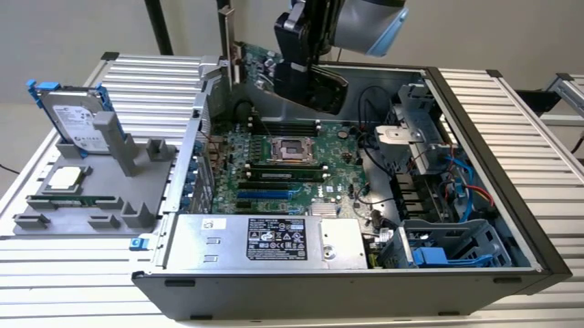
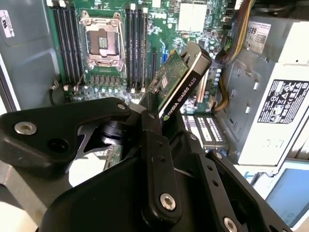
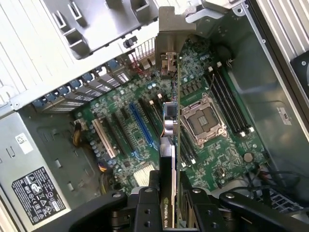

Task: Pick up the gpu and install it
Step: 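Insert the gpu into the slot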

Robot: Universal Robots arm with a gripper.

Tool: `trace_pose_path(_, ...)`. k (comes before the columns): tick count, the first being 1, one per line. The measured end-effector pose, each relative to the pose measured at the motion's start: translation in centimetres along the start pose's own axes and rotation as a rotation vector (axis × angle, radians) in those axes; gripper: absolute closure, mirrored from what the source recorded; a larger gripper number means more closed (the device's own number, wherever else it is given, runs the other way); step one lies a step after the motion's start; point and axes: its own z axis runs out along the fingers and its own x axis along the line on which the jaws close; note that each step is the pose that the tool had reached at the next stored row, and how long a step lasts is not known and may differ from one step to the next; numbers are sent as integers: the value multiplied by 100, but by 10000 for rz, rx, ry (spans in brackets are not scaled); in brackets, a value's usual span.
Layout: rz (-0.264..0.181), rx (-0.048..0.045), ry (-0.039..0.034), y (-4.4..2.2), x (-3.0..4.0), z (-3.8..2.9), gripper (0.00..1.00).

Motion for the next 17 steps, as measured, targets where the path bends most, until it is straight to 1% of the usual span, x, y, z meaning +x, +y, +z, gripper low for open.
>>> trace_pose_path(17,-1562,-26,48,-47,-25,-1,100)
